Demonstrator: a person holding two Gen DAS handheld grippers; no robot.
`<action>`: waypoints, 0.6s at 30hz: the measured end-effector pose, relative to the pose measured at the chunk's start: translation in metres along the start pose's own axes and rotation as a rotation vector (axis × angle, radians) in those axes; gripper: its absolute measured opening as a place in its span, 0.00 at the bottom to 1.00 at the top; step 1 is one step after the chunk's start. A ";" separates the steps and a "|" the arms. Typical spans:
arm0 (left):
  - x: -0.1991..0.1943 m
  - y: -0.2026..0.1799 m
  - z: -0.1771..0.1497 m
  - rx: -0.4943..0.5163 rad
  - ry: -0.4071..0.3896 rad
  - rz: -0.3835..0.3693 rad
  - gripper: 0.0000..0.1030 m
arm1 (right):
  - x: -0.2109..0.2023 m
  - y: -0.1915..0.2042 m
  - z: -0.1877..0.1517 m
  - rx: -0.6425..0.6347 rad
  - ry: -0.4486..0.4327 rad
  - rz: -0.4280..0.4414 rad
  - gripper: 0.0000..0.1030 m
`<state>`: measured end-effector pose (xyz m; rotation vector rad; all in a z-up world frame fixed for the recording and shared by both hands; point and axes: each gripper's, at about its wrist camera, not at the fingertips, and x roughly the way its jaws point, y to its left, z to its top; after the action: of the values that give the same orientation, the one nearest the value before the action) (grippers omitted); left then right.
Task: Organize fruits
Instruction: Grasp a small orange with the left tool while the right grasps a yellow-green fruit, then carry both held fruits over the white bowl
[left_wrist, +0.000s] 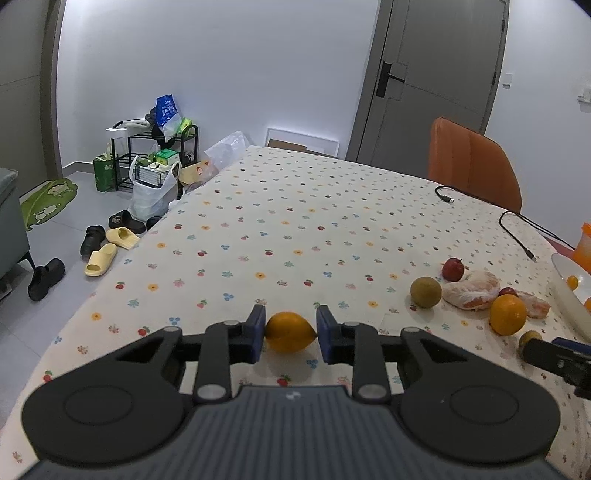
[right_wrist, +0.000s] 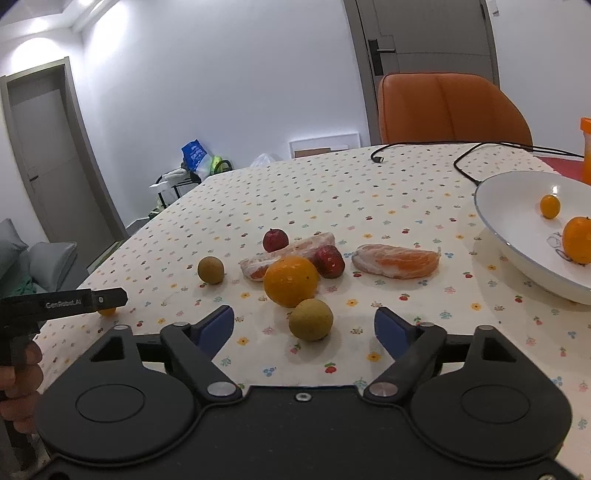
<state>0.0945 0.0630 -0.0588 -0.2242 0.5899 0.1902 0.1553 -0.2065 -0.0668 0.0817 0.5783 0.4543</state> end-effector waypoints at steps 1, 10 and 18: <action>-0.001 -0.001 0.000 0.002 -0.001 -0.004 0.27 | 0.002 0.000 0.000 0.000 0.001 0.002 0.74; -0.008 -0.022 0.002 0.052 -0.011 -0.043 0.27 | -0.005 -0.008 0.001 0.028 -0.008 -0.012 0.25; -0.015 -0.058 0.004 0.104 -0.031 -0.098 0.27 | -0.035 -0.029 0.003 0.057 -0.074 -0.047 0.25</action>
<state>0.0983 0.0065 -0.0378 -0.1485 0.5554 0.0683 0.1419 -0.2478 -0.0524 0.1384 0.5191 0.3875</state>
